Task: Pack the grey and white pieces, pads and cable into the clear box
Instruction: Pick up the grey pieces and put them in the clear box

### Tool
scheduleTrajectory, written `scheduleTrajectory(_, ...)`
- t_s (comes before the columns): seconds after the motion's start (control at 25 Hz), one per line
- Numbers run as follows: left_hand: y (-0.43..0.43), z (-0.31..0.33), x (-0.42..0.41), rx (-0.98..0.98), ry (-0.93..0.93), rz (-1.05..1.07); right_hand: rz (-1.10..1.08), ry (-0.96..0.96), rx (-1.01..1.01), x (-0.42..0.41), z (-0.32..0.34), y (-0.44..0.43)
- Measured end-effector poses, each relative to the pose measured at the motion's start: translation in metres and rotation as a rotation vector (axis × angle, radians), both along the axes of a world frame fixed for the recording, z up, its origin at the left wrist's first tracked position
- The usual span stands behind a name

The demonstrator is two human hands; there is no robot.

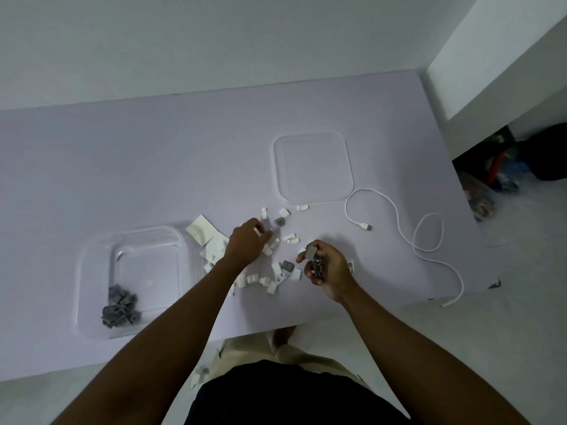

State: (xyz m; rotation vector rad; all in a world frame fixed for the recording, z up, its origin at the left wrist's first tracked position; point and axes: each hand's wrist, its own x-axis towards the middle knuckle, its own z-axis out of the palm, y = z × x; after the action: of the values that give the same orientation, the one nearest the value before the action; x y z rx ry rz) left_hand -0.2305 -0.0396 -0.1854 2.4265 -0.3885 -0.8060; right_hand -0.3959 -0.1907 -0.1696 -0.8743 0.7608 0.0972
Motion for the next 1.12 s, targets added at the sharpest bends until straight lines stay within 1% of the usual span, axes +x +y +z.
scheduleTrajectory(0.08,-0.012,0.003,0.007,0.025,-0.075,-0.068,0.007,-0.008,0.004,0.004,0.003,-0.003)
scheduleTrajectory(0.16,-0.025,0.000,0.014,0.073,-0.143,-0.146,0.026,0.055,-0.050,0.009,0.009,-0.005)
scheduleTrajectory(0.2,-0.030,-0.004,0.016,0.105,-0.161,-0.176,0.047,0.109,-0.146,0.011,0.009,-0.005)
scheduleTrajectory(0.28,-0.039,-0.011,0.018,0.165,-0.160,-0.213,0.107,0.160,-0.470,0.013,0.001,-0.004)
scheduleTrajectory(0.36,-0.043,-0.016,0.017,0.167,-0.164,-0.210,0.234,0.109,-0.855,0.011,-0.013,-0.001)
scheduleTrajectory(0.4,-0.043,-0.018,0.016,0.144,-0.174,-0.203,0.338,0.085,-1.006,0.010,-0.019,0.002)
scheduleTrajectory(0.48,-0.045,-0.016,0.015,0.085,-0.194,-0.198,0.536,0.069,-1.201,0.010,-0.024,0.008)
scheduleTrajectory(0.52,-0.044,-0.014,0.015,0.056,-0.198,-0.193,0.604,0.076,-1.261,0.011,-0.030,0.011)
scheduleTrajectory(0.64,-0.039,0.004,0.016,-0.032,-0.190,-0.149,0.730,0.107,-1.399,0.017,-0.039,0.022)
scheduleTrajectory(0.72,-0.027,0.024,0.017,-0.109,-0.182,-0.088,0.770,0.178,-1.452,0.016,-0.047,0.026)
scheduleTrajectory(0.76,-0.017,0.036,0.016,-0.141,-0.180,-0.048,0.753,0.208,-1.468,0.014,-0.050,0.026)
scheduleTrajectory(0.8,-0.004,0.046,0.015,-0.158,-0.179,-0.007,0.712,0.227,-1.456,0.013,-0.051,0.026)
scheduleTrajectory(0.88,0.034,0.065,0.015,-0.137,-0.173,0.064,0.523,0.190,-1.319,0.017,-0.043,0.031)
scheduleTrajectory(0.96,0.077,0.077,0.015,-0.057,-0.182,0.090,0.280,0.117,-1.191,0.030,-0.026,0.041)
scheduleTrajectory(1.0,0.102,0.078,0.014,0.007,-0.187,0.091,0.196,0.077,-1.155,0.040,-0.016,0.051)
scheduleTrajectory(1.04,0.127,0.080,0.013,0.085,-0.182,0.089,0.147,0.035,-1.111,0.051,-0.006,0.064)
scheduleTrajectory(1.12,0.174,0.072,0.011,0.217,-0.146,0.082,0.123,-0.039,-1.003,0.072,0.013,0.094)
